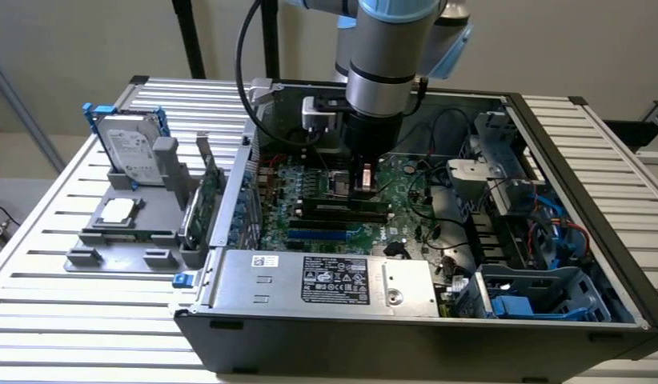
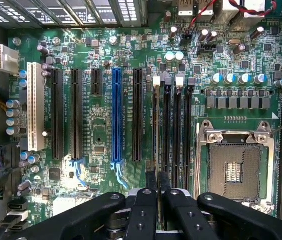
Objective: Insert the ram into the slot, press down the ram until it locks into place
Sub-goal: 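Insert the ram into the slot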
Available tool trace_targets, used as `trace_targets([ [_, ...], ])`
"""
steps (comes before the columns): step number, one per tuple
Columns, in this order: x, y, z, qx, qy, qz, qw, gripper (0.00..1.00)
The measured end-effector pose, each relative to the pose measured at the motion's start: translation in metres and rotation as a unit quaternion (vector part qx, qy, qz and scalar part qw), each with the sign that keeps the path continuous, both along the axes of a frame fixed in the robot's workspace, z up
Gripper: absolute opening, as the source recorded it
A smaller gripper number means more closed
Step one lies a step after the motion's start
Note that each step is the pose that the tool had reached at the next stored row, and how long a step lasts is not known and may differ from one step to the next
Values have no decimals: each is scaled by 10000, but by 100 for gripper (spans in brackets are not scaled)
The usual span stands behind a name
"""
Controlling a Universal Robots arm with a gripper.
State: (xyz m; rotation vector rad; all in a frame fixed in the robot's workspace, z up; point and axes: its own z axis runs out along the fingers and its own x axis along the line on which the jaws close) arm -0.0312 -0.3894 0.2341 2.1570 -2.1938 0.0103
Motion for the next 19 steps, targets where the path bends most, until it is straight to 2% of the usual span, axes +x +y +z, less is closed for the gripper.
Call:
trace_targets([
  [19, 0, -5, -35, -1, 0, 56, 10000, 13],
])
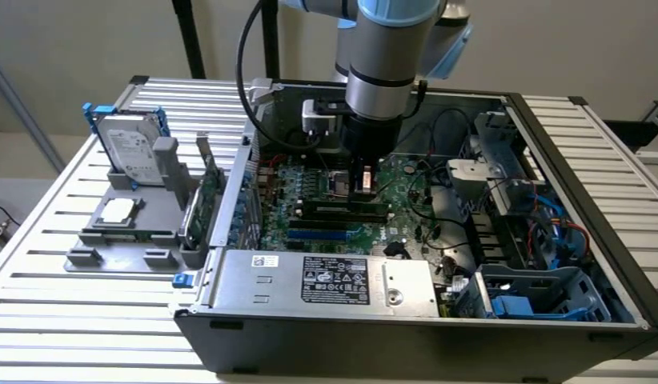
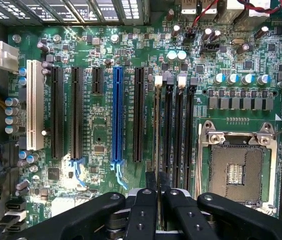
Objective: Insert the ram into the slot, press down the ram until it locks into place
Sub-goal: 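Insert the ram into the slot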
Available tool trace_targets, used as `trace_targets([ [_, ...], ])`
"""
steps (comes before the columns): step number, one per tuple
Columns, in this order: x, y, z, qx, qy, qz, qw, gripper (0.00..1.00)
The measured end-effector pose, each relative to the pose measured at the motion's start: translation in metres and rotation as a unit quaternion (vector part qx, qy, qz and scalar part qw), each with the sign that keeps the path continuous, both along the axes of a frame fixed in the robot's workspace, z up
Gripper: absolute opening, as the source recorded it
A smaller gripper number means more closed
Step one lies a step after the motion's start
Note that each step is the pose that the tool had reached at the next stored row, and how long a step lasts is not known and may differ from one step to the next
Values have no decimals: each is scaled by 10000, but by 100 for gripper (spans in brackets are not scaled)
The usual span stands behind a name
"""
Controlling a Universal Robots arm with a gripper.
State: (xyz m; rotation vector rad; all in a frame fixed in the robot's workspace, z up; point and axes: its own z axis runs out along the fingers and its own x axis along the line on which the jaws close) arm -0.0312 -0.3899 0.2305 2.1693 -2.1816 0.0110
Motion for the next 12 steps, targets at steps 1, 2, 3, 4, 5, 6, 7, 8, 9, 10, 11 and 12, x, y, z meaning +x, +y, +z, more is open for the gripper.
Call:
trace_targets([
  [1, 0, 0, -1, 0, 0, 0, 10000, 13],
  [2, 0, 0, -3, 0, 0, 0, 10000, 13],
  [3, 0, 0, -5, 0, 0, 0, 10000, 13],
  [4, 0, 0, -7, 0, 0, 0, 10000, 13],
  [5, 0, 0, -8, 0, 0, 0, 10000, 13],
  [6, 0, 0, -10, 0, 0, 0, 10000, 13],
  [7, 0, 0, -10, -1, 1, -1, 10000, 13],
  [8, 3, 0, -10, -1, 0, 0, 10000, 13],
  [9, 6, 0, -11, -1, 1, -1, 10000, 13],
  [10, 9, 0, -11, 0, 1, -3, 10000, 13],
  [11, 12, 0, -11, 0, 1, -7, 10000, 13],
  [12, 14, 0, -11, 0, 1, -10, 10000, 13],
])
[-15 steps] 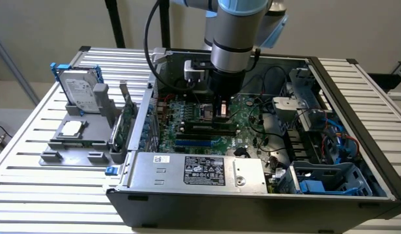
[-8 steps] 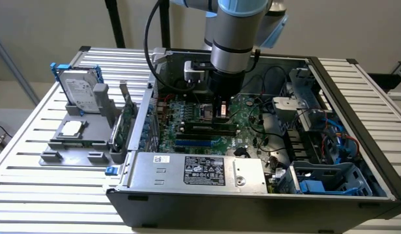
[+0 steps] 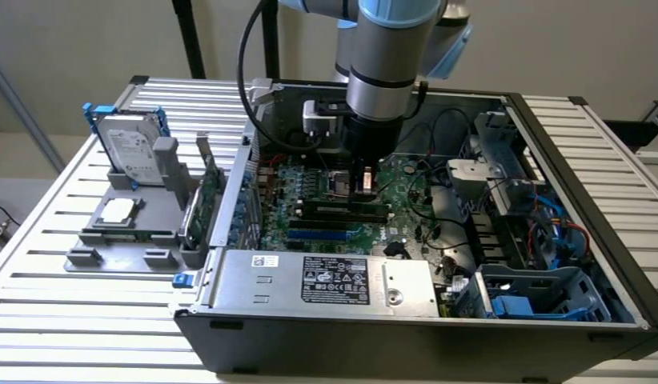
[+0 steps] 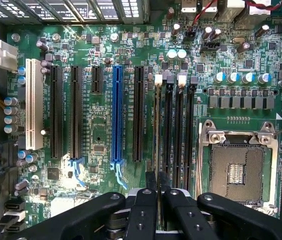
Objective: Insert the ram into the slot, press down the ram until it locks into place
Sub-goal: 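Insert the ram into the slot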
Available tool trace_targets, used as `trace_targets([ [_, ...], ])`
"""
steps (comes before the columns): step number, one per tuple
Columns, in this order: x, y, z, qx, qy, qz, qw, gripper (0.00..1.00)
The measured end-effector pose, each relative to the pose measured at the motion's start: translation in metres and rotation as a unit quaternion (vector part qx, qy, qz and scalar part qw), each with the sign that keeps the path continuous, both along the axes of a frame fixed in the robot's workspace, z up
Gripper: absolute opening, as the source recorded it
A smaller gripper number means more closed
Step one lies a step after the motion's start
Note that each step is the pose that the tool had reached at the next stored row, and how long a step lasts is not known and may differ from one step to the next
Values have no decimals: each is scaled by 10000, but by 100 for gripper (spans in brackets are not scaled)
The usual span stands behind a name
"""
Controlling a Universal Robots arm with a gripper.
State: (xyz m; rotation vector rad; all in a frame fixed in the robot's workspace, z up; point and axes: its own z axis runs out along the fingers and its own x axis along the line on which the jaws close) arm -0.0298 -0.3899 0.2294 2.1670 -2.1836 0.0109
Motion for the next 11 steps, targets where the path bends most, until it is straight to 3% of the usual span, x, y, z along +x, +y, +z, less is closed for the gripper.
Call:
trace_targets([
  [11, -6, 1, -4, 1, -1, -20, 10000, 13],
])
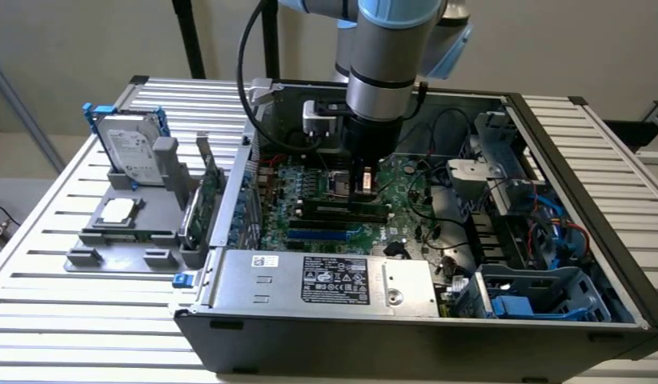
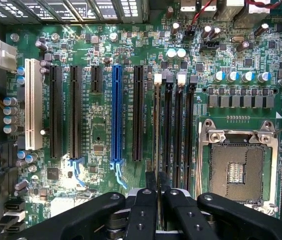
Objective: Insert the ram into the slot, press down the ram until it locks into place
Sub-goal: 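Insert the ram into the slot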
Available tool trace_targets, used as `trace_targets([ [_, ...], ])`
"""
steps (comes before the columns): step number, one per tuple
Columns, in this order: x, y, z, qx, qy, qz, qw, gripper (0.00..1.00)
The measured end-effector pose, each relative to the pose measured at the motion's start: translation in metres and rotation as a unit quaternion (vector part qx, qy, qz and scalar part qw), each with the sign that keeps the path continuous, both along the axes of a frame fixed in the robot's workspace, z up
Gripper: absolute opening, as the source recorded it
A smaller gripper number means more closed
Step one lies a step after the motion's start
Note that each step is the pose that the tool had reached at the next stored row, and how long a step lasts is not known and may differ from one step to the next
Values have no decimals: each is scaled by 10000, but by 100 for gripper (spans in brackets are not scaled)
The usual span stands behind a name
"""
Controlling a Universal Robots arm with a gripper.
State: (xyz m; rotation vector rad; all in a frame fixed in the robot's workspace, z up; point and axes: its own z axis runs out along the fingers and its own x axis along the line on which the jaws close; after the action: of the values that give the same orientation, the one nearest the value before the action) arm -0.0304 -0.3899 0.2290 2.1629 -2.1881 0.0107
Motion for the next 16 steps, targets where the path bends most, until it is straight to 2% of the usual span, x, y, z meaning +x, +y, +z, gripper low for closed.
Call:
trace_targets([
  [5, -15, 0, 1, -1, 1, -3, 10000, 13],
  [13, -3, 0, 0, 25, -2, -5, 10000, 13],
  [16, -3, 0, 0, 25, -6, -6, 10000, 13],
])
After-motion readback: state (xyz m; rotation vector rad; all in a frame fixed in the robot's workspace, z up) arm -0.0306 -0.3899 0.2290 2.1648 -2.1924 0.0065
